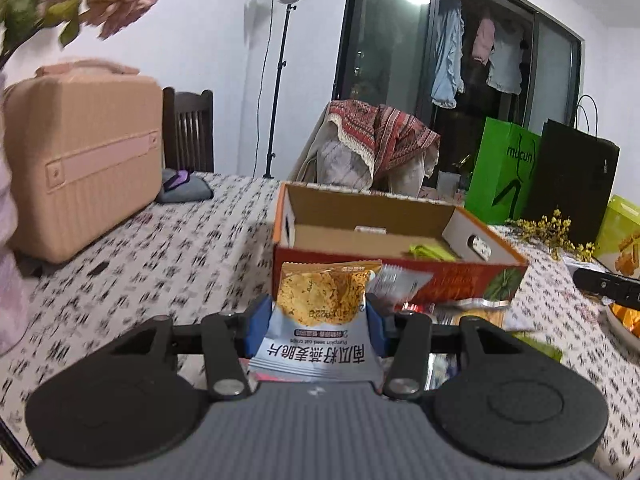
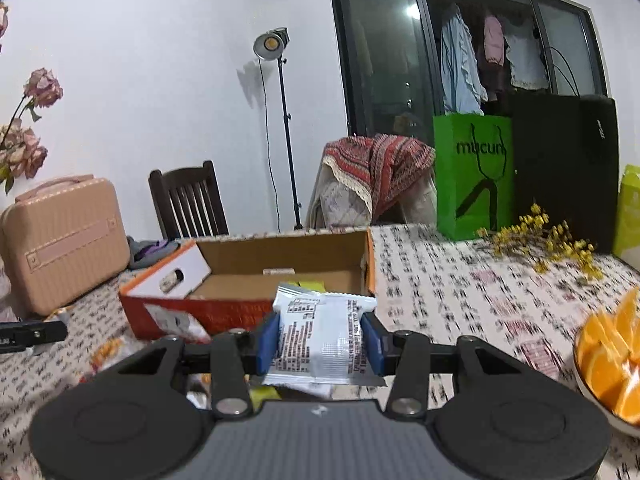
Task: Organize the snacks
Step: 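Carry both packets into the cardboard box and open both grippers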
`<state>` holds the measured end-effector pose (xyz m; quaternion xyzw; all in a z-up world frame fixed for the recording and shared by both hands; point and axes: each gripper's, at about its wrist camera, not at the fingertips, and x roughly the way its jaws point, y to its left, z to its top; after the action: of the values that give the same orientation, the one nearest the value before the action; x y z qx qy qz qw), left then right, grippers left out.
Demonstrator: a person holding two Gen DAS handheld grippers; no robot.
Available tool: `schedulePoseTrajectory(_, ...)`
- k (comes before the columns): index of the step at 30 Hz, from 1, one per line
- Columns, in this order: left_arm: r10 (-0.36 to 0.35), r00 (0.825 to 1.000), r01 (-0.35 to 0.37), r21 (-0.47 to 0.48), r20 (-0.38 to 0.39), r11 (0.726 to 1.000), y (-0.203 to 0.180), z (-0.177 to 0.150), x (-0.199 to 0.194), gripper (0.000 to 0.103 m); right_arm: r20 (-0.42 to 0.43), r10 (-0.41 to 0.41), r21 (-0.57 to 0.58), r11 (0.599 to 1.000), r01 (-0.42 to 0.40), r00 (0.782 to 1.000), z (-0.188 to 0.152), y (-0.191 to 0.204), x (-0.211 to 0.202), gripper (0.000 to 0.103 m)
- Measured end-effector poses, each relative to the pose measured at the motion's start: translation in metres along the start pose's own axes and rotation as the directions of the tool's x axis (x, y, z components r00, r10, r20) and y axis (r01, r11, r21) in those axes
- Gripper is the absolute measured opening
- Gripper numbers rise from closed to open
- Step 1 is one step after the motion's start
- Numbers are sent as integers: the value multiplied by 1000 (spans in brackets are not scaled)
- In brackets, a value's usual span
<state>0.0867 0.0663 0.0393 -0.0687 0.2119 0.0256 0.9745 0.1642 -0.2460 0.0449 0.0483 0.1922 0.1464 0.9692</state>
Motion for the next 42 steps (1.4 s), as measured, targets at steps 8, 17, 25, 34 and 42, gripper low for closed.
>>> schedulePoseTrajectory(8,-19,999,19,3,35,1000,-22,39,30,51,31,8,-14,1000,-8,999,30,6,31,44)
schedulePoseTrajectory(17,-23,999,23,4,31,1000,-43,76,78,51,50,2,-30,1000,0,999,69,12,75,44)
schedulePoseTrajectory(25,15,1000,-15,-16,-1,1000,-55,96,127,51,18,-15,-21,1000,15,1000,86,9,132,44)
schedulePoseTrajectory(34,93,995,-94,-11,-46,996,-47,81,174,51,10,-36,-57,998,36,999,64,0,171,44)
schedulePoseTrajectory(42,82,995,-81,20,-60,997,-50,69,186,51,-19,-36,-113,993,34,999,50,10,180,44)
